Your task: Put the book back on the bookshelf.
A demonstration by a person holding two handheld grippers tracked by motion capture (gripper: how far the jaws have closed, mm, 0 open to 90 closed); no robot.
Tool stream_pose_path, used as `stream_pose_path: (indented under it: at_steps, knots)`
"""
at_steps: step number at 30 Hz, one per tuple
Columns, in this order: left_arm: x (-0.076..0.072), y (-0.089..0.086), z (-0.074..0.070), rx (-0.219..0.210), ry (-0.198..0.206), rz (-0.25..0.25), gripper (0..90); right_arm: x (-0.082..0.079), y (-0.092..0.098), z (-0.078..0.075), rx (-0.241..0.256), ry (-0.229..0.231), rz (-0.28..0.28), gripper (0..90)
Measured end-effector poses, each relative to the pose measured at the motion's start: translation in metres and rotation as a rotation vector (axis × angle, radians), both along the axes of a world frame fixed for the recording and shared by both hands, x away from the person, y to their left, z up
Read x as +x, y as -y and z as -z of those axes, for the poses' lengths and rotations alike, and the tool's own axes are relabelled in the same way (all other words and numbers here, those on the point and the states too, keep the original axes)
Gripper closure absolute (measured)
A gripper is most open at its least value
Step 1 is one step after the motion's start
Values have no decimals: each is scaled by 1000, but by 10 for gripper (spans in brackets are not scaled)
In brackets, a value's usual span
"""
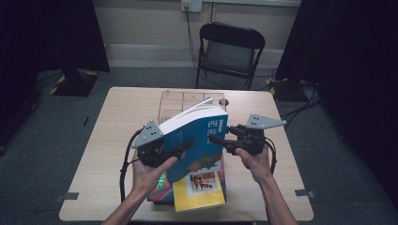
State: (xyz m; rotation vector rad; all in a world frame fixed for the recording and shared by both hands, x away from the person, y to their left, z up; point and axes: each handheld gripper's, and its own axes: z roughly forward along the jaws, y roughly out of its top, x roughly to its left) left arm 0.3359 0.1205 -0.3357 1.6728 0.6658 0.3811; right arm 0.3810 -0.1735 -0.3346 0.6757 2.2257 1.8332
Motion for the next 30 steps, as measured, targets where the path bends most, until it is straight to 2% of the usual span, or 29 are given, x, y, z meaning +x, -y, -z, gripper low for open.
stream_pose_path:
  at_steps: [2, 6, 8, 10, 12, 14, 17, 19, 21, 26, 30]
  knots:
    - [0, 1, -1, 14, 12, 7, 587, 0, -1, 0, -3, -4, 9, 520]
    - [4, -2, -2, 14, -2, 48, 598, 3, 1, 0, -2, -11, 6, 495]
    - [4, -2, -3, 18, 3, 65, 601, 4, 2, -2, -14, -17, 13, 465]
    - [3, -1, -4, 25, 5, 66, 605, 4, 6, -4, -3, -17, 21, 432]
    - [4, 0, -5, 27, -4, 73, 607, 4, 12, -5, -1, -19, 56, 383]
    - [4, 2, -8, 52, 7, 74, 608, 4, 18, -3, -1, -24, 74, 351]
    - [3, 6, -11, 69, 11, 78, 609, 2, 29, 2, -25, -39, 103, 344]
    - [4, 5, -11, 65, 13, 93, 609, -1, 37, 6, -52, -44, 121, 334]
    - [3, 2, -11, 59, 9, 88, 609, -4, 46, 14, -69, -57, 144, 334]
    - [8, -9, -12, 41, -20, 63, 611, -9, 67, 45, -118, -124, 195, 308]
    - [11, -20, -13, 22, -26, 35, 612, -11, 76, 66, -186, -172, 233, 280]
